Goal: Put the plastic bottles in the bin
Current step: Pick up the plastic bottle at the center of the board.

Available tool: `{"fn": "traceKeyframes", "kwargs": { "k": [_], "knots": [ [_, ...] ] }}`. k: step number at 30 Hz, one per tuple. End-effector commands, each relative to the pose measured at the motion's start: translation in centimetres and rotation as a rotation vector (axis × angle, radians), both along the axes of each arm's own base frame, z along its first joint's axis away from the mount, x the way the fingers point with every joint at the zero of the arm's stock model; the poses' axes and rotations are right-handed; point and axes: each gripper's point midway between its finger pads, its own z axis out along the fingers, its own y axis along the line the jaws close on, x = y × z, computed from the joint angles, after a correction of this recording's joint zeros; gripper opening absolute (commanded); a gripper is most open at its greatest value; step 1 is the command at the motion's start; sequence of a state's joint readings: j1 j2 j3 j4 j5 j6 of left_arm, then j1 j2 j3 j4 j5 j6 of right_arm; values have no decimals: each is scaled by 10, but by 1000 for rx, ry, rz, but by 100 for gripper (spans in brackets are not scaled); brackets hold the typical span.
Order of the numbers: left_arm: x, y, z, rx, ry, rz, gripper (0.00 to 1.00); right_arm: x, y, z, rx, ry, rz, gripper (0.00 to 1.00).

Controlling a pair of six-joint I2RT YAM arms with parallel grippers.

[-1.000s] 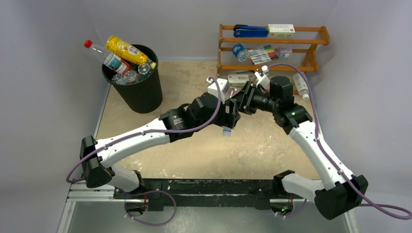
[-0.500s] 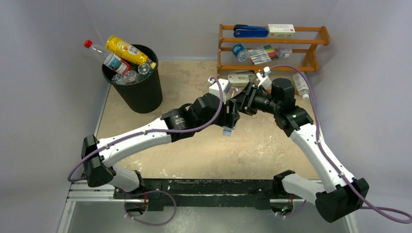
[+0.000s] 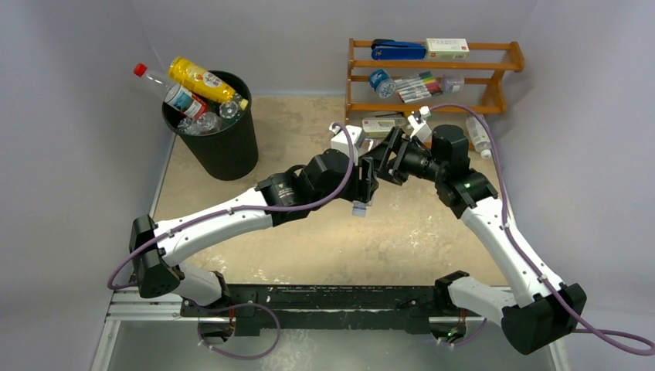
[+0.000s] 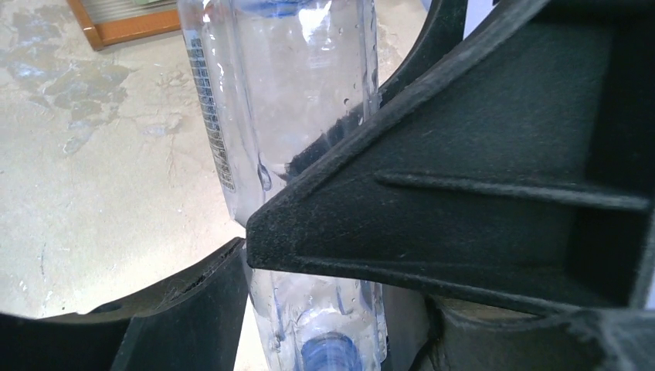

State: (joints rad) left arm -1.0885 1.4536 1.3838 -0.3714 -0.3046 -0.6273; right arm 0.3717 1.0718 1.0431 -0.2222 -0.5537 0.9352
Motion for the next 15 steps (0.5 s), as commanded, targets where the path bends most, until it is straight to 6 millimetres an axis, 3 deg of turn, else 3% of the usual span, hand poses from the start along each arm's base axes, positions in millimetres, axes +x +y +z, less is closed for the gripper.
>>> {"fn": "traceKeyframes", "kwargs": {
  "k": [1,7,15],
  "knots": [
    [10,6,19,-42,-41,58,45,-11,6,25,49,-64,62,83],
    [14,17,19,-18,-50,94,45,-11,3,23,23,-62,51,89],
    [24,39,19,-4,-39,150,46,-27,-3,22,24,-43,50,96]
  ]
}}
